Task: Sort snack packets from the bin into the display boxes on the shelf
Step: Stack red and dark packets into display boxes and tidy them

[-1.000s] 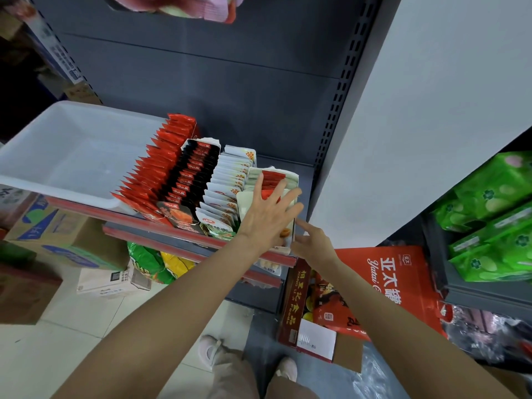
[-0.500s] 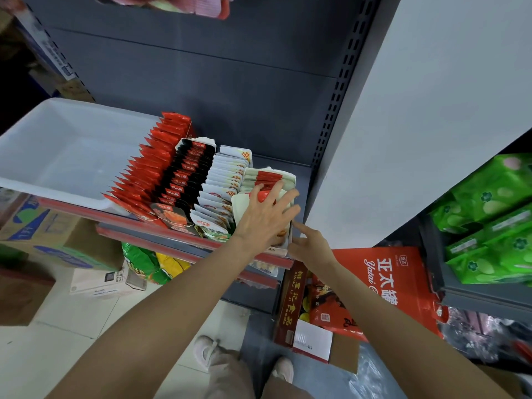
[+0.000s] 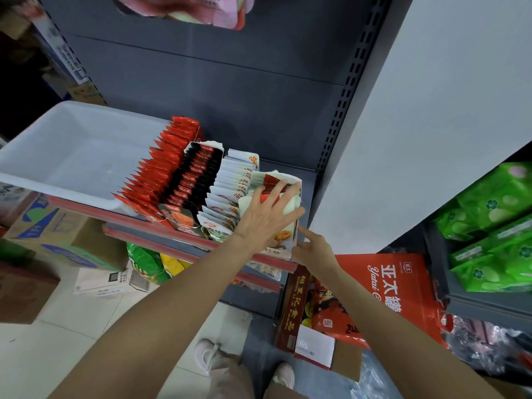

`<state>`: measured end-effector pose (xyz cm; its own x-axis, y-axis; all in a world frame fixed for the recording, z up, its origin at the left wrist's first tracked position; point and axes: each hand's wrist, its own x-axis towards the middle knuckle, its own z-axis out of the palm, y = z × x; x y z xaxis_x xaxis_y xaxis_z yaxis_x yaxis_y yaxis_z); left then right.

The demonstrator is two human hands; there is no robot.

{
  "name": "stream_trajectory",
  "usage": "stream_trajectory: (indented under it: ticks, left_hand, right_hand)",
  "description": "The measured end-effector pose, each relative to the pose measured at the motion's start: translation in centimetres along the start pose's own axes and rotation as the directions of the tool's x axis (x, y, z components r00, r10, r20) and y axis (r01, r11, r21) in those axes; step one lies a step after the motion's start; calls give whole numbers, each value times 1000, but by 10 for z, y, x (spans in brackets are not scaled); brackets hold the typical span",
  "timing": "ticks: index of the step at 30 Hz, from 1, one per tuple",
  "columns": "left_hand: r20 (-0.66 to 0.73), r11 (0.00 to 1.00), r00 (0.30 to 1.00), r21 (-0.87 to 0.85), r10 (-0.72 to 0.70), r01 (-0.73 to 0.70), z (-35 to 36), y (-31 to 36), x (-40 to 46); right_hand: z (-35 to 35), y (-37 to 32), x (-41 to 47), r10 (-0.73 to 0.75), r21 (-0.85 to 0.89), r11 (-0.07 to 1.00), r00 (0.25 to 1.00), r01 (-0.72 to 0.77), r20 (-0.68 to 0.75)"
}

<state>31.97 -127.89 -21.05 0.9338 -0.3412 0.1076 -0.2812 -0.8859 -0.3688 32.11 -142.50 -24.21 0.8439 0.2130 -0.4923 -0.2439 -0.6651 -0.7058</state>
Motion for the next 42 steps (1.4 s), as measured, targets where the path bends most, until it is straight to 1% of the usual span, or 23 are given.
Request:
stream_trajectory:
  ticks: [7,10,12,13,16,17,18,21,25,28,30,32,34,35,36,37,39,42]
  left_hand:
    - [6,995,998,-78,-62,62,-6,4,-7]
    - [38,992,999,-123,-10,14,-16,-5,-2]
    - [50,979,998,-203,38,-27,-22,-10,0]
    - [83,969,996,-249,29,-8,-26,-12,0]
    - [136,948,987,-294,-87,124,-30,-16,-6]
    - [177,945,979,-293,-97,147,-30,-16,-9]
    - [201,947,976,-290,-82,139,-28,-15,-13]
    - [176,961,984,-269,-11,59,-22,-10,-21]
    - [160,970,985,-222,-60,95,-21,-7,-18]
    - [126,976,990,-199,-69,93,-20,-2,-15]
    - [89,980,993,-175,-80,95,-13,3,-17]
    - [82,977,992,-185,-92,105,-11,2,-18]
    - [78,972,997,-232,-28,45,-12,-4,-17]
    - [120,959,993,-283,6,29,-16,-7,-16]
    - [161,939,987,-340,8,48,-19,-11,-17]
    - [187,921,982,-379,-17,88,-22,-14,-18]
    - [216,910,974,-388,-64,145,-25,-16,-22]
    - [254,910,966,-389,-48,147,-28,-9,-22]
  right_hand:
    - [2,0,-5,-40,15,999,999,41,-14]
    - [-2,-4,-7,-69,26,997,997,70,-38]
    - [-5,-4,-8,-87,27,996,996,88,-38]
    - [-5,-3,-8,-93,45,995,995,94,-29]
    - [0,2,-8,-113,130,985,994,113,-8]
    - [2,3,-6,-118,144,982,993,118,-13]
    - [3,2,-6,-115,138,984,993,116,-16]
    - [3,-3,-6,-92,113,989,996,94,-22]
    - [4,-1,-12,-65,145,987,998,66,-9]
    - [7,0,-13,-20,155,987,997,31,-72]
    - [10,-4,-12,-2,67,998,990,12,-144]
    - [12,-12,-12,21,12,1000,983,-19,-184]
    - [10,-19,-11,74,28,997,980,-70,-182]
    - [7,-20,-10,110,58,993,980,-102,-164]
    - [5,-22,-10,135,96,988,981,-122,-140]
    - [3,-22,-9,141,136,983,983,-125,-115]
    - [3,-24,-8,103,197,977,991,-85,-87]
    - [8,-22,-7,17,130,991,991,0,-131]
